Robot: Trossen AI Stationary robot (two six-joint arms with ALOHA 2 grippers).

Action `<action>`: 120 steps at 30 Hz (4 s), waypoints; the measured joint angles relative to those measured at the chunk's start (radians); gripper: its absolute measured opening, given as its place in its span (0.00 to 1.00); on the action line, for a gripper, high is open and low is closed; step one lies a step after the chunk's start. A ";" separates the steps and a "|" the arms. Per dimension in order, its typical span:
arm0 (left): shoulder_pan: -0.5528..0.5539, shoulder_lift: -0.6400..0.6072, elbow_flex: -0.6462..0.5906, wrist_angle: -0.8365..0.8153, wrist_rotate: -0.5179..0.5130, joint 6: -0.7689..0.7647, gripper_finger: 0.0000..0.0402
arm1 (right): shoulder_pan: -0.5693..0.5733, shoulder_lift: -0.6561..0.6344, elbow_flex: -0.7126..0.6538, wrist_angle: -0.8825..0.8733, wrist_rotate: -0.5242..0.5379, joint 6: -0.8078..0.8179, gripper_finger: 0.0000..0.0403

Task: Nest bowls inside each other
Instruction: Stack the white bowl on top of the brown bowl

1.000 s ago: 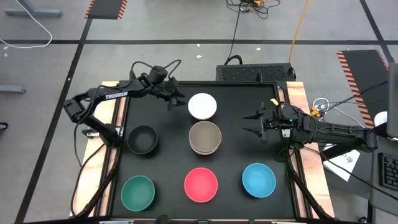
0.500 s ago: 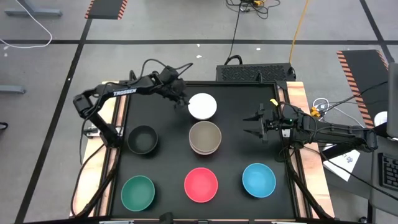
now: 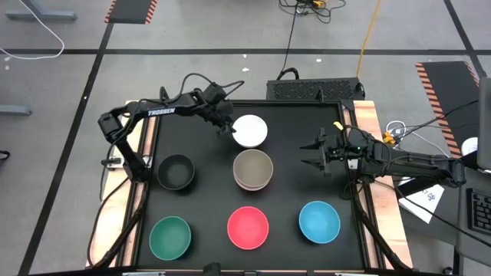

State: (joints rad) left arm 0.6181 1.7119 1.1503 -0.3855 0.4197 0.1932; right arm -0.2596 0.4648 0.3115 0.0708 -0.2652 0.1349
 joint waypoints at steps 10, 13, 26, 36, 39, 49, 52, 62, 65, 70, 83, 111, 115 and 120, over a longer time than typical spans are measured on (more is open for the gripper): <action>-0.003 0.050 0.001 0.045 0.030 0.003 0.65 | 0.000 0.000 0.000 0.008 -0.001 0.003 0.59; 0.003 0.085 0.001 0.049 0.032 0.005 0.65 | 0.000 0.000 0.000 0.008 -0.001 0.003 0.59; 0.025 0.105 0.001 0.078 0.055 0.014 0.65 | 0.000 0.000 0.000 0.008 -0.003 0.003 0.59; 0.027 0.106 0.094 -0.049 0.017 0.052 0.65 | 0.000 0.000 0.000 -0.002 -0.005 0.003 0.59; 0.019 0.106 0.125 -0.061 0.016 0.057 0.65 | 0.000 0.000 0.000 -0.002 -0.005 0.003 0.59; 0.026 0.106 0.158 -0.144 -0.067 0.090 0.65 | 0.000 0.000 0.000 -0.026 -0.006 0.009 0.59; 0.037 0.106 0.158 -0.150 -0.081 0.093 0.65 | 0.000 0.000 0.000 -0.030 -0.006 0.011 0.59; 0.044 0.106 0.157 -0.137 -0.080 0.110 0.65 | 0.000 0.000 0.000 -0.031 -0.006 0.036 0.59; 0.044 0.106 0.157 -0.138 -0.057 0.110 0.65 | 0.000 0.000 0.000 -0.031 -0.006 0.037 0.59; 0.044 0.106 0.156 -0.151 -0.055 0.109 0.65 | 0.000 0.000 0.000 -0.031 -0.006 0.037 0.59; 0.085 0.133 0.149 -0.207 -0.021 0.116 0.65 | 0.000 0.000 0.000 -0.031 -0.020 0.059 0.59; 0.039 0.135 0.149 -0.133 0.022 0.076 0.07 | 0.025 0.000 0.000 -0.031 -0.055 0.062 0.59; 0.033 0.135 0.149 -0.139 -0.011 0.102 0.12 | 0.039 0.000 0.000 -0.031 -0.055 0.062 0.59; 0.031 0.135 0.149 -0.130 -0.019 0.111 0.21 | 0.046 0.000 0.000 -0.031 -0.054 0.062 0.59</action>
State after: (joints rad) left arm 0.6491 1.8469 1.2995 -0.5152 0.4007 0.3046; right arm -0.2138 0.4650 0.3119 0.0402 -0.3187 0.1974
